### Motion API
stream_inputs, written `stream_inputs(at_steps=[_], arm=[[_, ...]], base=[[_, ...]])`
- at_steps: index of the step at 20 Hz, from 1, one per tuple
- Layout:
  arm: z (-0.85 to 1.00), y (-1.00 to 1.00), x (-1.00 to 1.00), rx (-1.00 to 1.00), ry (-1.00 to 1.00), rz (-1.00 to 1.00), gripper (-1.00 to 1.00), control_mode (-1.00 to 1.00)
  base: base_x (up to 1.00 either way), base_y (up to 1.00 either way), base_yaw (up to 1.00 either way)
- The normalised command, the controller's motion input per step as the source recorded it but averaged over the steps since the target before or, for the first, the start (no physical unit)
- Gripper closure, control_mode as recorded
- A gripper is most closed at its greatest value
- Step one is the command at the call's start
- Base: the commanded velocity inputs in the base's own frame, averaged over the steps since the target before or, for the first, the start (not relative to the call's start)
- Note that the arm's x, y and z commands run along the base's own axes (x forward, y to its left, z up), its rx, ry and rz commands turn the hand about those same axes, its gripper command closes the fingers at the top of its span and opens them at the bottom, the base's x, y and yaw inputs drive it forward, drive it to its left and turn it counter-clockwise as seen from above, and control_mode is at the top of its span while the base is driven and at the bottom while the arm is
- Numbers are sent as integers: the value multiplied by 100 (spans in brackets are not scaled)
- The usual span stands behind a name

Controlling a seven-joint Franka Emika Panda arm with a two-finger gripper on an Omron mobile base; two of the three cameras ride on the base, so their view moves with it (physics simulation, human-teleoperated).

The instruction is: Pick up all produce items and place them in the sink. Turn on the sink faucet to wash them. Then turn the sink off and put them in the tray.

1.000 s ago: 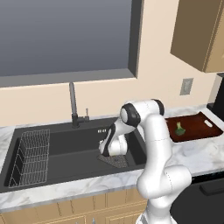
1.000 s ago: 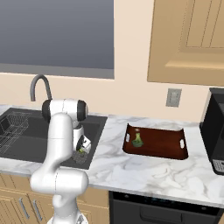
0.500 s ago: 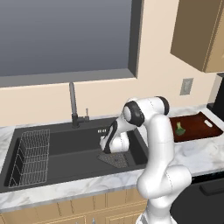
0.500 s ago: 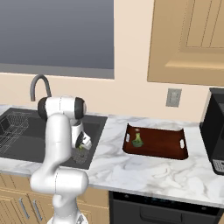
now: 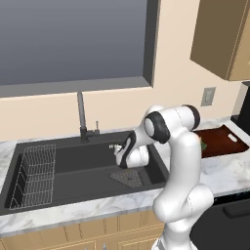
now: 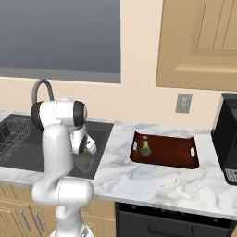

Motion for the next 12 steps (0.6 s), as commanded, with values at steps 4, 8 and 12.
stream_inputs(at_steps=[4, 8, 12], arm=[[59, 0, -12, 0, -7, -6, 100, -100], [55, -3, -5, 0, -7, -6, 100, -100], [54, -11, -1, 0, -5, -7, 100, -100]], base=[[0, 0, 0], [0, 0, 0], [0, 0, 0]])
